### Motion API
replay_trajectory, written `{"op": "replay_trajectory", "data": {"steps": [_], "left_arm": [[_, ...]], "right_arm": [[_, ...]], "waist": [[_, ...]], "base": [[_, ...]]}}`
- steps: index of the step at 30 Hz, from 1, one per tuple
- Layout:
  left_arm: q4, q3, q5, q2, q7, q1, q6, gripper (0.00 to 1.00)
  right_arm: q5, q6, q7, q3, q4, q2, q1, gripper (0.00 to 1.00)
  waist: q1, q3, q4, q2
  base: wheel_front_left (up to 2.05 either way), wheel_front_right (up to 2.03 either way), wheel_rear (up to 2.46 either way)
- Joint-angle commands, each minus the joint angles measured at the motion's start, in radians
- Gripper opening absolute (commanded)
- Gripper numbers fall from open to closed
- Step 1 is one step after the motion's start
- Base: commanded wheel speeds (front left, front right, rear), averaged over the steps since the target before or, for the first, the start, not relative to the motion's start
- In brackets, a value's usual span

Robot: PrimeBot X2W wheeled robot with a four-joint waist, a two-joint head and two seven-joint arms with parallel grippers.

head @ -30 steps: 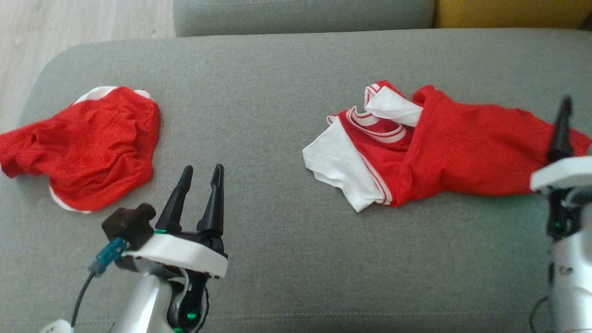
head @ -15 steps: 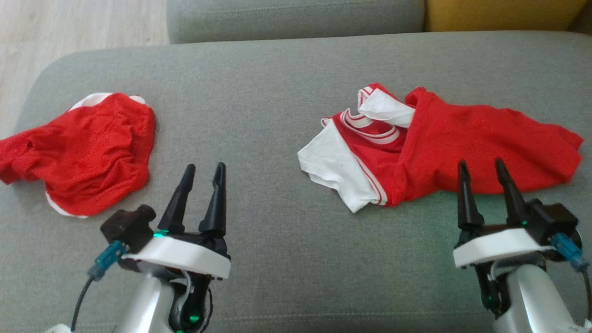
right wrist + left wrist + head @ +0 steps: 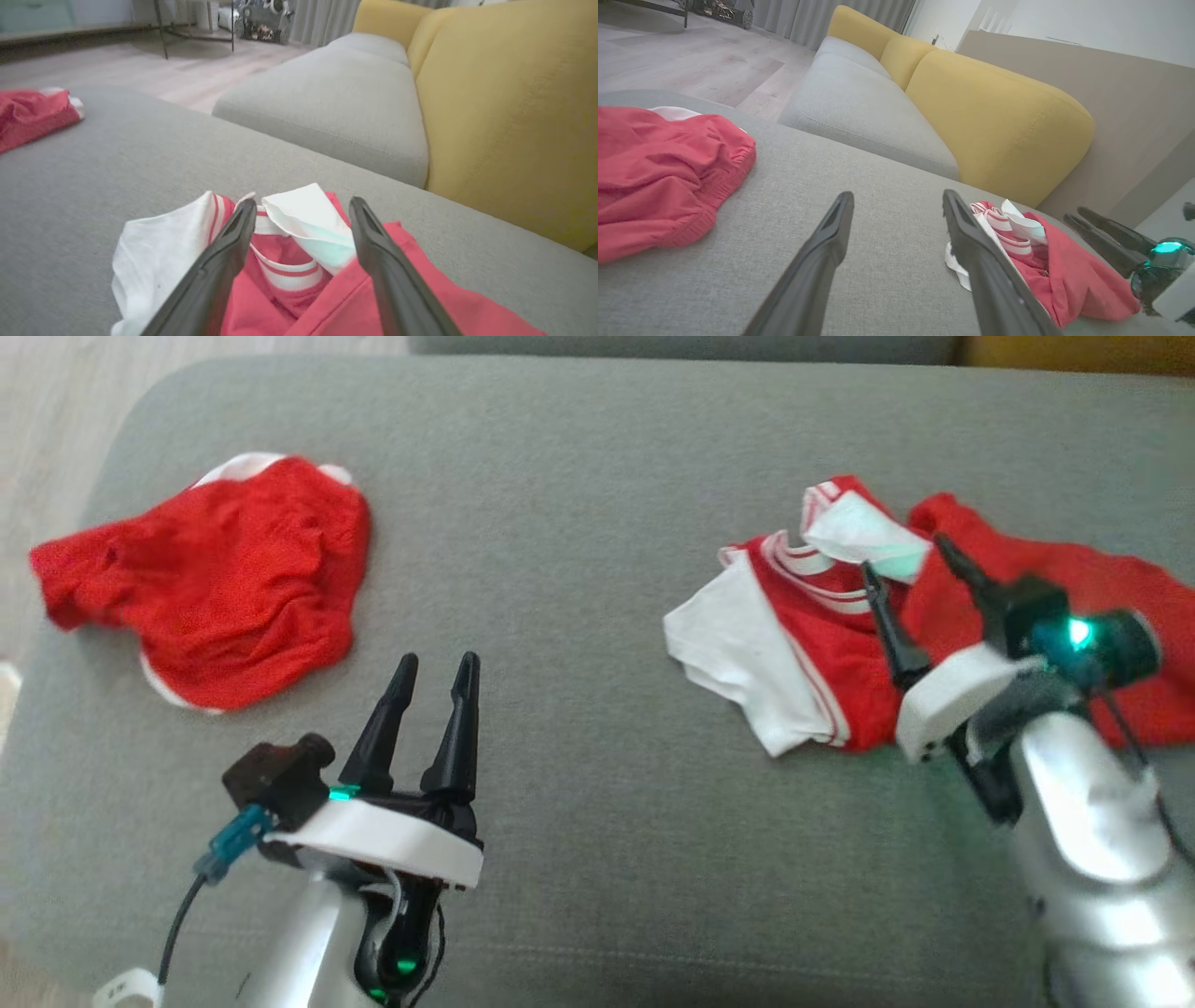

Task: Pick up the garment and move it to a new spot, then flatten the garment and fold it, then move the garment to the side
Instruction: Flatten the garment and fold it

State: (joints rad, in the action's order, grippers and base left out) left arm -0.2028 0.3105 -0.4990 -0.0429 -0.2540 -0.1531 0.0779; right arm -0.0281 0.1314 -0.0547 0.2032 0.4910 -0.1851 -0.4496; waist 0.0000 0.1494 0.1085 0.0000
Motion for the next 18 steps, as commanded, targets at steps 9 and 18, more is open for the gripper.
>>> {"op": "replay_trajectory", "data": {"steps": [9,18], "left_arm": [[0.025,-0.013,-0.023,-0.007,-0.008,-0.064,-0.009,1.00],[0.032,0.007,-0.030,-0.007,-0.008,-0.082,-0.015,1.00]], "right_arm": [[-0.014,-0.001,0.107,0.117,0.196,-0.119,-0.205,1.00],[0.026,-0.001,0.113,0.079,0.337,-0.147,-0.315,0.00]], "waist": [[0.0000,0.071,0.105,0.0000],[0.0000,0.102,0.134,0.0000]], "base": [[0.00,0.00,0.00],[0.00,0.00,0.00]]}}
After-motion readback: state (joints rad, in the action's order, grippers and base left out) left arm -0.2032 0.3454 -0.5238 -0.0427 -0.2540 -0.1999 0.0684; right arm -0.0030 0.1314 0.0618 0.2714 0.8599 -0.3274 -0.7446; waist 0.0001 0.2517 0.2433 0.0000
